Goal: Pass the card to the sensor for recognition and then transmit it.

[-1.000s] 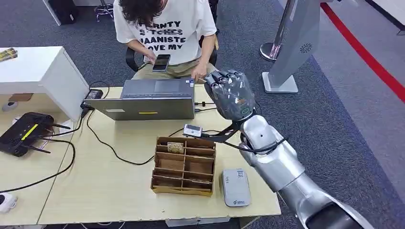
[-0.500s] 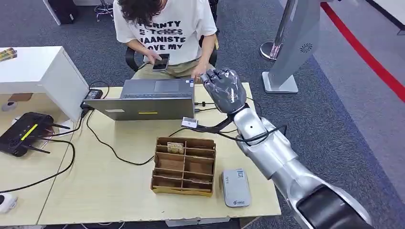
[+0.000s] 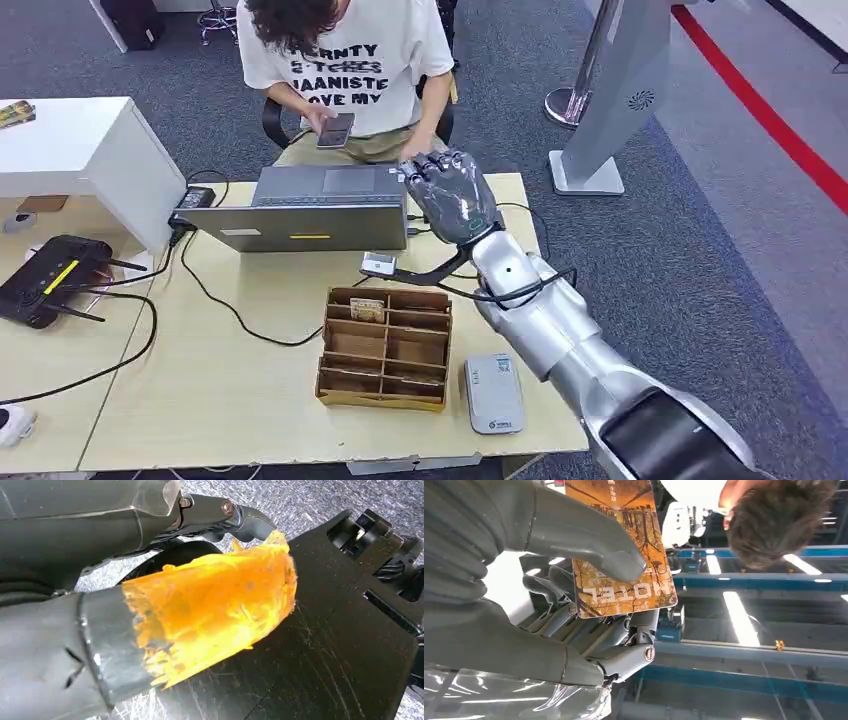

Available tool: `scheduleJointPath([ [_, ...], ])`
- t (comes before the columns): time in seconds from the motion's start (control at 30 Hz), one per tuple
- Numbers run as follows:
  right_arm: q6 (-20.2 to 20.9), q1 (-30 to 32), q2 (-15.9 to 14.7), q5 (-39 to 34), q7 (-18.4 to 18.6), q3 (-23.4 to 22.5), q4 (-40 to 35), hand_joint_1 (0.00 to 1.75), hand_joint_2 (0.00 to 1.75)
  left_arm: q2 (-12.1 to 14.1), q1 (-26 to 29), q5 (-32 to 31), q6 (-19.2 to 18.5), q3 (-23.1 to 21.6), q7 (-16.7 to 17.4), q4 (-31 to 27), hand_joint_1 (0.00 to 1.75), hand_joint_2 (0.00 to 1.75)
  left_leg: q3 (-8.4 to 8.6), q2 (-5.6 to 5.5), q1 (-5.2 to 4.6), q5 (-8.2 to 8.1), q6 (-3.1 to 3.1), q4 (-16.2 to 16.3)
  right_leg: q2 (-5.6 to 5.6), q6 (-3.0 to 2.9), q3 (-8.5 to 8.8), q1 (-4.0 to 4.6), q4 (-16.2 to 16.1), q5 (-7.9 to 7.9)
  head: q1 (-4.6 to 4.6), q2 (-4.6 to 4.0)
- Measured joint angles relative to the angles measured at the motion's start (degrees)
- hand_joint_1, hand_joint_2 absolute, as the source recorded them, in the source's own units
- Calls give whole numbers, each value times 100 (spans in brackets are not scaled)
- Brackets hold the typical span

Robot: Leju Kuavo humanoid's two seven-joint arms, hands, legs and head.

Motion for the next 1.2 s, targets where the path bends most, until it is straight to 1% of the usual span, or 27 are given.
scheduleJointPath([
  [0.2,9,95,144,-79,-101,41,-13,175,175,-2,0,9,0,-7,4,0,0,0,0,0,0,0,0,0,0,0,0,0,0,0,0,0],
  [0.47,22,174,232,-166,-153,98,-15,175,175,-4,0,20,2,-22,9,0,0,0,0,0,0,0,0,0,0,0,0,0,0,0,0,0],
  [1.2,89,269,234,-225,-182,256,13,175,175,-4,0,55,4,-50,37,0,0,0,-1,0,0,0,0,0,0,0,-1,0,0,0,0,0],
])
